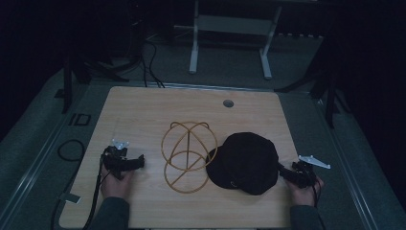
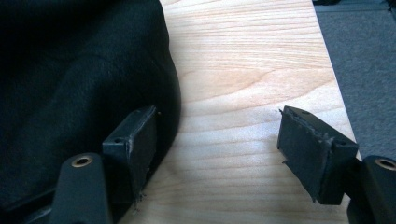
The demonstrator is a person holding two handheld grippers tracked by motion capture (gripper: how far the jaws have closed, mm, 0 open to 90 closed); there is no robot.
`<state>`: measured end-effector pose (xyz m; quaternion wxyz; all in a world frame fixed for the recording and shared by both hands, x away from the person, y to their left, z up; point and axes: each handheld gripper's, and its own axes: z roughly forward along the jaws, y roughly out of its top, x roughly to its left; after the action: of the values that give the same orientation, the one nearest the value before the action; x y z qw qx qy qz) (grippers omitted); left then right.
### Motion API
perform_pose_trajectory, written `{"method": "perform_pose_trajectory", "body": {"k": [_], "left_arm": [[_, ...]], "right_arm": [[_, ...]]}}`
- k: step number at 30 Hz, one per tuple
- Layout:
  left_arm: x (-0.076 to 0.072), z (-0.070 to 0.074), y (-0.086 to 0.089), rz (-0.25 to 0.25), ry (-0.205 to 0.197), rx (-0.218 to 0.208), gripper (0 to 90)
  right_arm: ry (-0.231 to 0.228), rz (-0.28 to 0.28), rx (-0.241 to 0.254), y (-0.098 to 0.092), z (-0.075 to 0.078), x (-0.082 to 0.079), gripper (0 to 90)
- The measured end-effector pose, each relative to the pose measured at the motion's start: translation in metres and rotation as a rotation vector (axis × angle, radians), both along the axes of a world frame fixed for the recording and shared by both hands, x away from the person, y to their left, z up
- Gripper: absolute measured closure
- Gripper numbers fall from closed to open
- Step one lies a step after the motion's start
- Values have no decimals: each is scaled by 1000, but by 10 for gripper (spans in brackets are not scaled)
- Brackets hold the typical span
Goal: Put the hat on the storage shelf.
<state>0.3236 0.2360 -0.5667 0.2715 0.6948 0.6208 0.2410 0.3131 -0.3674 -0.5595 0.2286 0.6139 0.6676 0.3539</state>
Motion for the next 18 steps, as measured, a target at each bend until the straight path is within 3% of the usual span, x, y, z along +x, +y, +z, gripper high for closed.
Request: {"method": "perform_pose_trajectory", "body": {"k": [7, 14, 18], "left_arm": [[0, 0, 0, 2, -2, -2, 1], [0, 0, -1, 2, -3, -2, 1], [0, 0, -1, 2, -2, -1, 1]], "right_arm": [[35, 19, -52, -3, 4, 0, 307], [27, 26, -63, -6, 16, -6, 335], [28, 61, -98, -1, 23, -7, 334]]}}
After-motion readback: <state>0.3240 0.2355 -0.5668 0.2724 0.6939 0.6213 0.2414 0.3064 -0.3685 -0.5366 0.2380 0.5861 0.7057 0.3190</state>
